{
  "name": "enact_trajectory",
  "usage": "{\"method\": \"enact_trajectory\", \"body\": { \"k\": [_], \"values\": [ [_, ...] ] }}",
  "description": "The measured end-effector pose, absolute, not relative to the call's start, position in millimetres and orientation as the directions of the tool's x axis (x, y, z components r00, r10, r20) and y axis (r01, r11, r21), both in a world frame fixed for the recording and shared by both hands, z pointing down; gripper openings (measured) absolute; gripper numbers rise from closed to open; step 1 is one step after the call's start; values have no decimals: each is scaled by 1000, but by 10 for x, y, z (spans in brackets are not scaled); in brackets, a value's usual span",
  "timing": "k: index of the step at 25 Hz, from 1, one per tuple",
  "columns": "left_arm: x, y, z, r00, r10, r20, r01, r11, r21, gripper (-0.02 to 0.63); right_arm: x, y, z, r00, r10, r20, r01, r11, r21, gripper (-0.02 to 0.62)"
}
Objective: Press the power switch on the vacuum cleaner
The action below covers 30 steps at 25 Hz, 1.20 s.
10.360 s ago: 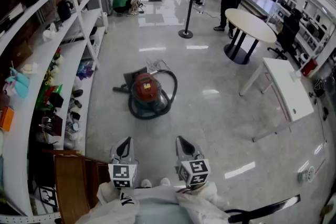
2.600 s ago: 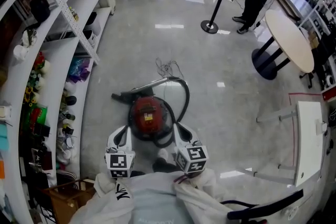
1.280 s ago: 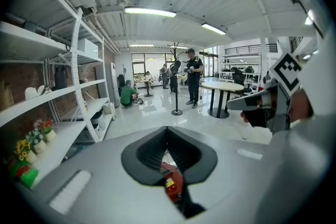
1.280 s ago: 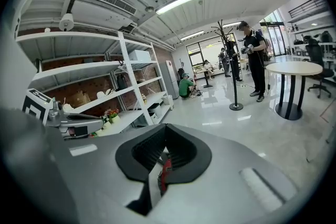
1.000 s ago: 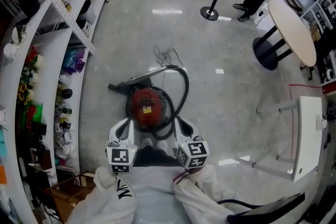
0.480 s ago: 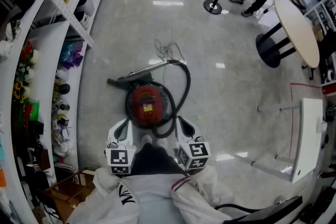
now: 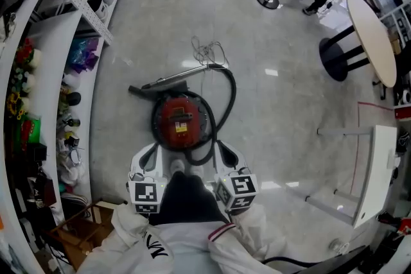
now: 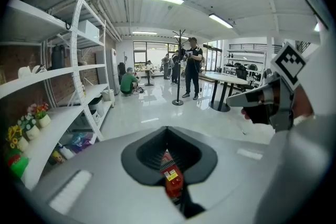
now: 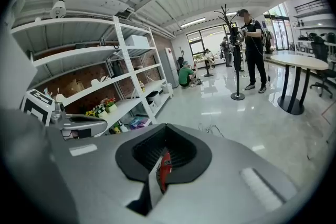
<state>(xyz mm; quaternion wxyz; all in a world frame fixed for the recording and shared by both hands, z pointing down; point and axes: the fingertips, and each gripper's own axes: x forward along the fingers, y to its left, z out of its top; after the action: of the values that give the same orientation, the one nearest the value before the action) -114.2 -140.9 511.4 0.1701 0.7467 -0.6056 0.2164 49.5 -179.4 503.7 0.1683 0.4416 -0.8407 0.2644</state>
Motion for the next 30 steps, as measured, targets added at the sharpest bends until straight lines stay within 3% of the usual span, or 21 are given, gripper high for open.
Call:
{"method": "enact_trajectory", "body": {
  "k": [30],
  "values": [
    [-1079,-1513,6415,224,-759,611,-971,-229,71,0,271,-1674,6284,-537,-550,639,-834,460,-304,1]
  ]
}}
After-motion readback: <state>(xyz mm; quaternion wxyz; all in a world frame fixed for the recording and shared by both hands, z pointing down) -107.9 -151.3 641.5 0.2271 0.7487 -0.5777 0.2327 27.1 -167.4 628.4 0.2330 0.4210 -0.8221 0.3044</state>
